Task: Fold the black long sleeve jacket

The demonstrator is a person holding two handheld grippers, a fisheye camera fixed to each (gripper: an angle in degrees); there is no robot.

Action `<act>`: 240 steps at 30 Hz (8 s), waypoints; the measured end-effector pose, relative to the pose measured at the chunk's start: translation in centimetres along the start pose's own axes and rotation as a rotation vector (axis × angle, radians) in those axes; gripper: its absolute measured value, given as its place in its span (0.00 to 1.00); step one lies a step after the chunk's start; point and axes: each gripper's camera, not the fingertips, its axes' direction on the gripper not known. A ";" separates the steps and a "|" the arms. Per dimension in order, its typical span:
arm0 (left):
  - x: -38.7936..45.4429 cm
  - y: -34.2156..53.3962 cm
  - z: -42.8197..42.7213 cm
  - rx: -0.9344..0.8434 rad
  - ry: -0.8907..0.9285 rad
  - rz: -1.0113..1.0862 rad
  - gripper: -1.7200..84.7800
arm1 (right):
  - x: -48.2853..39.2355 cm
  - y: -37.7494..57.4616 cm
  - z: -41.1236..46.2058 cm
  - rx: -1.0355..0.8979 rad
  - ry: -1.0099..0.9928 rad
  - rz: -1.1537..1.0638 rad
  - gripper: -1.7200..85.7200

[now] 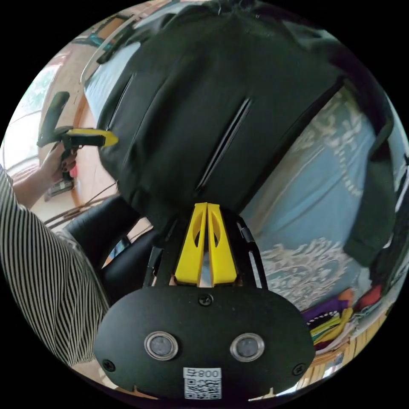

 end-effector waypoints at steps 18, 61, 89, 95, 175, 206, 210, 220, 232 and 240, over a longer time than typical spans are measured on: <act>2.2 -15.9 -11.5 0.336 -0.586 0.088 0.02 | 5.6 -6.3 -8.6 0.472 0.300 0.183 0.02; 3.3 -43.8 -12.9 0.475 -0.531 0.267 0.02 | 22.4 -6.9 -11.9 0.702 -0.055 0.590 0.02; -5.8 -70.6 -23.0 0.289 -0.548 0.203 0.08 | 8.4 -27.2 -28.3 0.878 0.285 0.056 0.13; -6.9 -70.8 -22.5 0.333 -0.581 0.236 0.04 | 9.1 -35.2 -26.1 0.639 0.392 0.061 0.13; -18.8 -71.6 -20.2 0.065 -0.174 0.404 0.08 | -4.6 -21.5 -6.5 0.558 0.474 -0.173 0.05; -31.0 -38.8 -17.9 0.293 0.090 0.438 0.07 | 0.9 -12.9 -5.1 0.563 0.479 -0.185 0.14; -35.7 -35.7 -18.2 0.361 0.213 0.251 0.10 | 7.5 -10.5 -4.6 0.425 -0.027 -0.055 0.15; -44.0 -31.8 -15.2 0.538 0.661 -0.152 0.16 | 23.5 -7.3 -5.6 0.711 -0.638 0.332 0.17; -42.5 -36.1 -20.0 0.661 0.555 0.105 0.05 | 24.5 -13.8 -8.7 0.828 -0.477 0.112 0.03; -44.5 -32.7 -17.2 0.531 0.426 -0.020 0.06 | 25.2 -13.1 -4.8 0.767 -0.439 0.129 0.04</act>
